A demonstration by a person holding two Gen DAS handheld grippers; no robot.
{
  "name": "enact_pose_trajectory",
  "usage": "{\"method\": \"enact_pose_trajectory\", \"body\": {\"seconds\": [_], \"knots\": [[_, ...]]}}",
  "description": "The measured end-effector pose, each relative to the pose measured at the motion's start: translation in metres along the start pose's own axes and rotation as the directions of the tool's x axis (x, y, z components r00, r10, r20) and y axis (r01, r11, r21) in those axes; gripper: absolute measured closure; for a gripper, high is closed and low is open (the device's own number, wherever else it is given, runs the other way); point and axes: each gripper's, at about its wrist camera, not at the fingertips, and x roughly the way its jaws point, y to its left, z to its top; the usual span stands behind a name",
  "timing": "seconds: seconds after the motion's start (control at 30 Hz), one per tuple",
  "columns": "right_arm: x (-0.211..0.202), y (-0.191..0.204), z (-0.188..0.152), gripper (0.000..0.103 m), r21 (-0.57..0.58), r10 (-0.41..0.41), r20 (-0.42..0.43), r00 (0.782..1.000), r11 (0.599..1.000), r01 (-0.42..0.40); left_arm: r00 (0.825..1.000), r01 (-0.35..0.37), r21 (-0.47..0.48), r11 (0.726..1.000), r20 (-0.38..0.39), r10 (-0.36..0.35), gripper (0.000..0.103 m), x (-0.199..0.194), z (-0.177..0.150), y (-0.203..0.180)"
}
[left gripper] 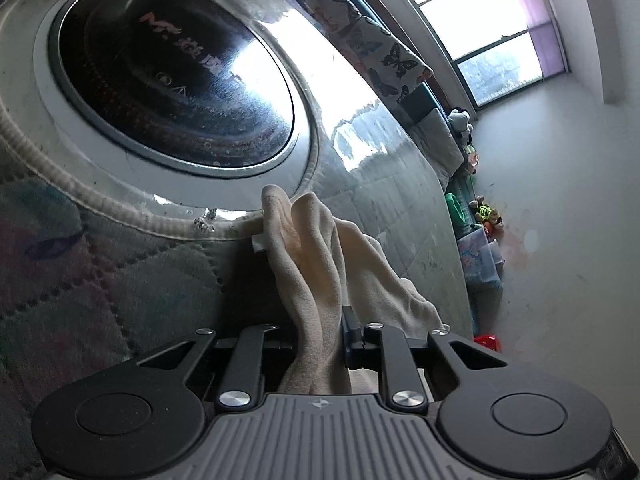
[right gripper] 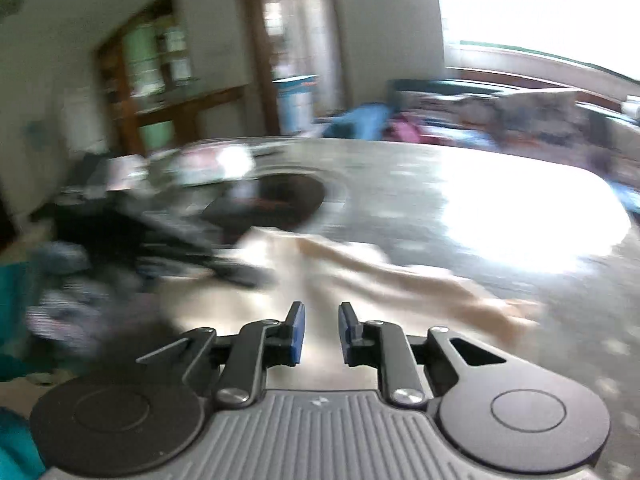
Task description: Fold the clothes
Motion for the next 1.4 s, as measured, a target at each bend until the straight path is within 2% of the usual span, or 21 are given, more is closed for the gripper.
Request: {"method": "enact_pose_trajectory", "body": {"seconds": [0.1, 0.13, 0.2, 0.33, 0.53, 0.6, 0.67, 0.87, 1.0, 1.2, 1.4], "knots": [[0.002, -0.037, -0.007, 0.068, 0.071, -0.122, -0.012, 0.992, 0.99, 0.123, 1.0, -0.014, 0.028, 0.999, 0.007, 0.014, 0.083, 0.0, -0.003, -0.004], [0.003, -0.047, -0.01, 0.067, 0.089, -0.163, -0.017, 0.986, 0.983, 0.164, 1.0, -0.022, 0.042, 0.999, 0.009, 0.021, 0.083, 0.001, -0.003, -0.006], [0.007, -0.065, -0.014, 0.067, 0.139, -0.192, -0.025, 0.981, 0.971, 0.194, 0.999, -0.034, 0.065, 0.997, 0.014, 0.034, 0.083, 0.002, -0.004, -0.01], [0.018, -0.092, -0.025, 0.067, 0.249, -0.181, -0.036, 0.983, 0.951, 0.184, 0.998, -0.053, 0.101, 0.994, 0.021, 0.051, 0.083, 0.002, -0.004, -0.013], [0.024, -0.102, -0.033, 0.069, 0.32, -0.125, -0.015, 0.992, 0.939, 0.124, 0.997, -0.072, 0.135, 0.988, 0.026, 0.069, 0.083, 0.003, -0.004, -0.018], [0.026, -0.099, -0.031, 0.077, 0.311, -0.123, -0.015, 0.992, 0.943, 0.121, 0.996, -0.091, 0.173, 0.981, 0.034, 0.087, 0.083, 0.004, -0.004, -0.023], [0.023, -0.097, -0.03, 0.09, 0.312, -0.12, -0.01, 0.993, 0.943, 0.117, 0.993, -0.113, 0.208, 0.972, 0.042, 0.106, 0.083, 0.005, -0.005, -0.028], [0.005, -0.09, -0.025, 0.093, 0.302, -0.131, 0.028, 0.991, 0.946, 0.117, 0.99, -0.135, 0.324, 0.936, 0.073, 0.117, 0.085, 0.003, -0.008, -0.052], [-0.012, -0.09, -0.017, 0.093, 0.285, -0.161, 0.067, 0.985, 0.949, 0.135, 0.993, -0.112, 0.38, 0.918, 0.069, 0.092, 0.086, 0.009, -0.009, -0.072], [-0.033, -0.105, -0.007, 0.094, 0.269, -0.247, 0.082, 0.966, 0.938, 0.217, 0.997, -0.077, 0.465, 0.882, 0.053, 0.059, 0.087, 0.036, -0.014, -0.107], [-0.048, -0.131, 0.004, 0.094, 0.246, -0.351, 0.075, 0.933, 0.913, 0.324, 0.999, -0.053, 0.535, 0.843, 0.025, 0.048, 0.087, 0.074, -0.026, -0.144]]}}
